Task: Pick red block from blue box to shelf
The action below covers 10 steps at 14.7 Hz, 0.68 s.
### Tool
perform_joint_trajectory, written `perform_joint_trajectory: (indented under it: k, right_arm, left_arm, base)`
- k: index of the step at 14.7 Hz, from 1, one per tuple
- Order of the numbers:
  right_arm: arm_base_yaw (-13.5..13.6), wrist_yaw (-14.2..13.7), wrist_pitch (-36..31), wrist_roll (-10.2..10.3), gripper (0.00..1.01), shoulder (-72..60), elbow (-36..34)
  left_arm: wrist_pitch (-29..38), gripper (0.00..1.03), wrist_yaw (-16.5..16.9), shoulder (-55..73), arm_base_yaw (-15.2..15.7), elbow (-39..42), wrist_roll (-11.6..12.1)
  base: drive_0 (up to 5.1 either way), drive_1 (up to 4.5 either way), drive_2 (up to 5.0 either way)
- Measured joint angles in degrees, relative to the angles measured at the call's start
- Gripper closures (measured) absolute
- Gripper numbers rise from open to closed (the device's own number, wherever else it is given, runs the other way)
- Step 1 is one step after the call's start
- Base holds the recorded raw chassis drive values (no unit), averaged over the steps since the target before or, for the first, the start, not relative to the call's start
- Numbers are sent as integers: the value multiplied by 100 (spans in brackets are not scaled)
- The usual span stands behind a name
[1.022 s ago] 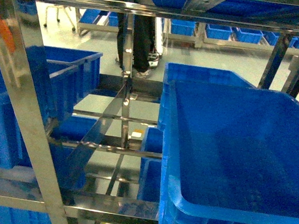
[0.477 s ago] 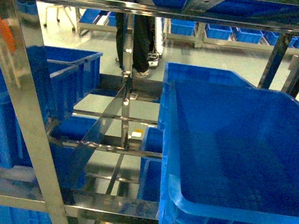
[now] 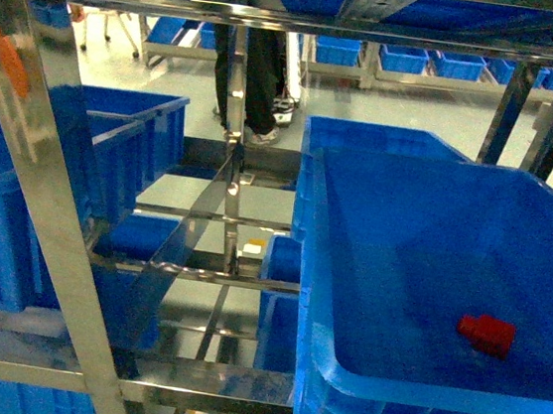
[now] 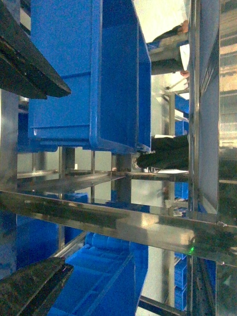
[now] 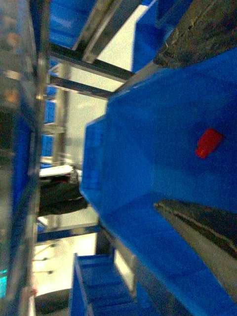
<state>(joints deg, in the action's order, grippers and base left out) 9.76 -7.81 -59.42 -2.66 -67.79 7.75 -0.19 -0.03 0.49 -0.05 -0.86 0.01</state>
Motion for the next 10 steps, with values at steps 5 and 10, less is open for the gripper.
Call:
perform_joint_trajectory:
  k: [5, 10]
  right_arm:
    - [-979, 715, 1744, 181, 99, 2350, -667]
    - [-977, 767, 3056, 181, 99, 3851, -706]
  left_arm:
    - [-2, 5, -7, 0, 0, 0, 0]
    - [-2, 5, 0, 0, 0, 0, 2]
  base:
    - [0, 0, 0]
    - [0, 0, 0]
